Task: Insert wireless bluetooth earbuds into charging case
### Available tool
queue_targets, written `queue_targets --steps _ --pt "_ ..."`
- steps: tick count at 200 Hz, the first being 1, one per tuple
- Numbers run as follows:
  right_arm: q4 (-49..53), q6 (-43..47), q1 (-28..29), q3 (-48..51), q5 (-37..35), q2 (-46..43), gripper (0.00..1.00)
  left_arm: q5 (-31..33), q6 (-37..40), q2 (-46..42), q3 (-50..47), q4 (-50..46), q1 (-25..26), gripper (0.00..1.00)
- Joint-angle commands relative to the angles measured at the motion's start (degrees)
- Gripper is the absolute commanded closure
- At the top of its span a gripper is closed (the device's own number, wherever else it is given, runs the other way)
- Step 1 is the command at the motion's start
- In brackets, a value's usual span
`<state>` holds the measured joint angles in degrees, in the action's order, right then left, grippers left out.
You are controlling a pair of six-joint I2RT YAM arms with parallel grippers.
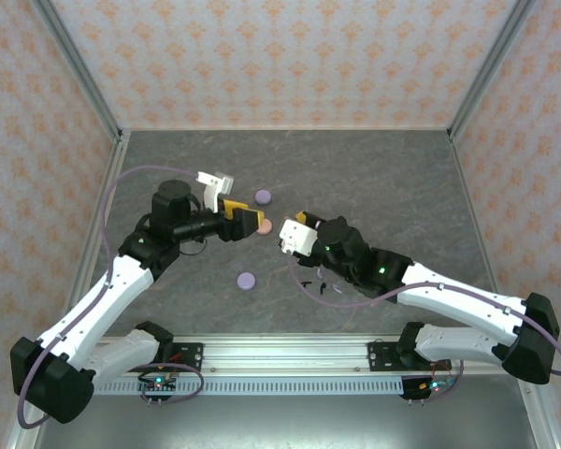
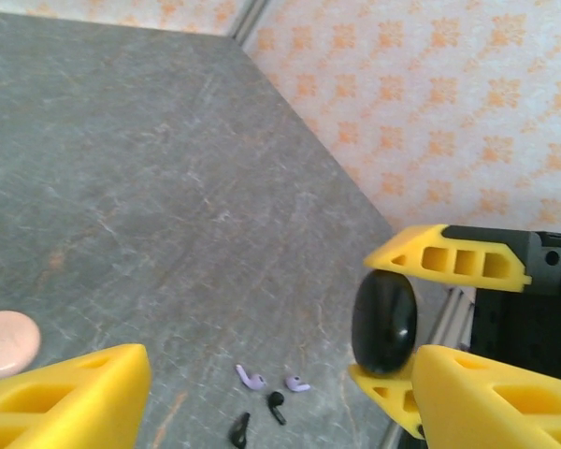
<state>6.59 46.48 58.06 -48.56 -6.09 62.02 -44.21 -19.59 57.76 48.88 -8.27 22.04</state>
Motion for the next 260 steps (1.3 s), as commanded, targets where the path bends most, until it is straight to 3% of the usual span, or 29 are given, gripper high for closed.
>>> queue_targets --steps 1,66,218,260 --pt "-2.5 3.7 -0.2 -2.2 0.7 0.7 0.54 -4.8 -0.8 -0.3 0.2 2.2 1.7 0.26" --pt "-2.0 1.9 0.0 -3.3 3.1 1.0 0.54 -6.2 -0.4 4.5 0.2 5.3 7.2 0.30" --pt "-2.1 -0.1 -0.3 -3.6 4.1 1.2 0.53 -7.3 1.2 11.4 1.3 5.5 9.6 0.74" --pt "1.9 -2.5 -1.6 -4.9 5.4 0.8 0.45 -6.1 2.6 10.2 0.9 5.5 9.7 0.83"
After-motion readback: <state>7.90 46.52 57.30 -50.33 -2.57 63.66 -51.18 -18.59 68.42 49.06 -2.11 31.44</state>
